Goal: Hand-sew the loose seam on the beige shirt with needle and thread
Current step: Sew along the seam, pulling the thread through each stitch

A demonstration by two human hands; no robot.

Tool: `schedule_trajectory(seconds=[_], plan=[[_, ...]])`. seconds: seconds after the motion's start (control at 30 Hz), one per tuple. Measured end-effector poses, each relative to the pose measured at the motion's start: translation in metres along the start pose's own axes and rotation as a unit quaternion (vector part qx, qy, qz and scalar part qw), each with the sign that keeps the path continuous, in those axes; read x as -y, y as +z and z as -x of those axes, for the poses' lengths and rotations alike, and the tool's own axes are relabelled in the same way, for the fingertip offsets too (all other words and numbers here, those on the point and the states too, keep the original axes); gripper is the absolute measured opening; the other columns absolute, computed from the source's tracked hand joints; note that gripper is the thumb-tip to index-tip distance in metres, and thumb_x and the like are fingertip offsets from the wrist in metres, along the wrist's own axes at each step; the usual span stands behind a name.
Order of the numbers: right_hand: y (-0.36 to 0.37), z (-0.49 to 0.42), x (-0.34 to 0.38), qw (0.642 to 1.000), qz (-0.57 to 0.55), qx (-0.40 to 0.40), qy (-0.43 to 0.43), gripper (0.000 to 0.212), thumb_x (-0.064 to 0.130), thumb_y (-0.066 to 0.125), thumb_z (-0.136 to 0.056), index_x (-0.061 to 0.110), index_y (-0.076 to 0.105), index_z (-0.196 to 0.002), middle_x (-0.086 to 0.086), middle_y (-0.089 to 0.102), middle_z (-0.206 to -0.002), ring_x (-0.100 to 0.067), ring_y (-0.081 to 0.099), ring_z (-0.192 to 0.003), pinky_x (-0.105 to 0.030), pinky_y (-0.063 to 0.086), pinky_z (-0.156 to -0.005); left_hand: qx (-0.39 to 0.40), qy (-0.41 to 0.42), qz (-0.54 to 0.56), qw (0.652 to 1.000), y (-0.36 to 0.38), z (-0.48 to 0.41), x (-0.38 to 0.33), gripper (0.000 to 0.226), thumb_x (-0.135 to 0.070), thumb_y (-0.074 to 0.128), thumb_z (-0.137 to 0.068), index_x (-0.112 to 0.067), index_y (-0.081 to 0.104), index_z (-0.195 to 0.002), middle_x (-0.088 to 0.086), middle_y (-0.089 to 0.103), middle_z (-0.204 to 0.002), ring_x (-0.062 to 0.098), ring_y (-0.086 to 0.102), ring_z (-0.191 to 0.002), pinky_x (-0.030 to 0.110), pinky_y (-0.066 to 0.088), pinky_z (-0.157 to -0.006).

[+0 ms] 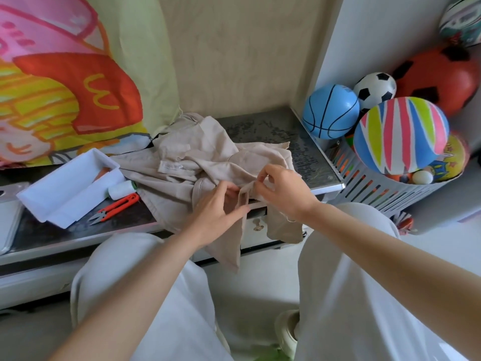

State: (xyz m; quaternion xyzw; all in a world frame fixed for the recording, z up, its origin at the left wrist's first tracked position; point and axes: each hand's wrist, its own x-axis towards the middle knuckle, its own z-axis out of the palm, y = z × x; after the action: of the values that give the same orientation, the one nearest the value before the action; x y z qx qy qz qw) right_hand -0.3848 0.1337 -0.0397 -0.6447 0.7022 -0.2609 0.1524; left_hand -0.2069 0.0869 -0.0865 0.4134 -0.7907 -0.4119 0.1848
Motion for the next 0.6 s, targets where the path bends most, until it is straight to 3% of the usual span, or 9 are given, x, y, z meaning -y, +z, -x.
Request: schedule_trajectory(seconds=[0.1,0.2,0.3,0.43,0.53,0.6], plan=[[-0.006,-0.001,0.004,0.998,-0.053,-0.004,0.032,0.012,0.025,0.054,-0.090,0.015,0.058,-0.086,0.011,0.045,-0.061,-0.007,0.038,-0.049,-0.024,0.032,-0.049,-0.022,-0.008,0.000,1.000,0.003,0.000,-0.003,0.043,-0.053,0.067,-0.075,-0.034,0.048,-0.110,-0.020,0.055,-0.104,0.006,0.053,-0.101,0.034,0.046,-0.091],[-0.010,0.002,0.006,0.994,-0.090,0.001,0.058,0.011,0.023,0.053,-0.090,0.014,0.059,-0.087,0.007,0.043,-0.059,-0.010,0.037,-0.052,-0.029,0.033,-0.053,-0.053,0.003,0.045,0.998,0.006,-0.003,-0.009,0.039,-0.049,0.070,-0.076,-0.031,0.052,-0.105,-0.017,0.057,-0.098,0.001,0.054,-0.089,0.026,0.045,-0.081],[-0.015,0.004,0.007,0.991,-0.106,0.011,0.076,0.010,0.022,0.052,-0.091,0.014,0.059,-0.088,0.008,0.041,-0.058,-0.009,0.037,-0.053,-0.024,0.030,-0.052,-0.100,0.034,0.078,0.991,0.012,-0.006,-0.022,0.022,-0.026,0.070,-0.083,-0.019,0.054,-0.096,-0.010,0.058,-0.085,-0.003,0.051,-0.075,0.016,0.041,-0.070],[-0.021,0.002,0.008,0.988,-0.119,0.012,0.094,0.010,0.021,0.052,-0.091,0.017,0.057,-0.084,0.009,0.039,-0.058,-0.008,0.036,-0.052,-0.019,0.026,-0.048,-0.239,0.103,-0.043,0.965,0.015,-0.005,-0.037,0.022,0.009,0.059,-0.081,-0.010,0.047,-0.078,-0.012,0.044,-0.064,-0.011,0.047,-0.064,0.003,0.034,-0.059],[-0.022,-0.001,0.009,0.988,-0.116,0.015,0.096,0.019,0.021,0.051,-0.091,0.025,0.048,-0.072,0.007,0.041,-0.058,-0.008,0.036,-0.053,-0.019,0.029,-0.048,-0.269,0.122,-0.095,0.951,0.017,-0.005,-0.041,0.020,0.016,0.052,-0.075,-0.004,0.052,-0.074,-0.007,0.048,-0.075,0.000,0.037,-0.063,-0.001,0.031,-0.065],[-0.023,-0.004,0.011,0.988,-0.120,0.013,0.099,0.021,0.020,0.051,-0.091,0.026,0.047,-0.071,0.006,0.043,-0.060,-0.008,0.037,-0.054,-0.015,0.029,-0.046,-0.252,0.109,-0.076,0.959,0.020,-0.007,-0.041,0.016,0.009,0.052,-0.080,-0.007,0.054,-0.077,-0.005,0.052,-0.081,0.005,0.040,-0.065,0.007,0.033,-0.062]])
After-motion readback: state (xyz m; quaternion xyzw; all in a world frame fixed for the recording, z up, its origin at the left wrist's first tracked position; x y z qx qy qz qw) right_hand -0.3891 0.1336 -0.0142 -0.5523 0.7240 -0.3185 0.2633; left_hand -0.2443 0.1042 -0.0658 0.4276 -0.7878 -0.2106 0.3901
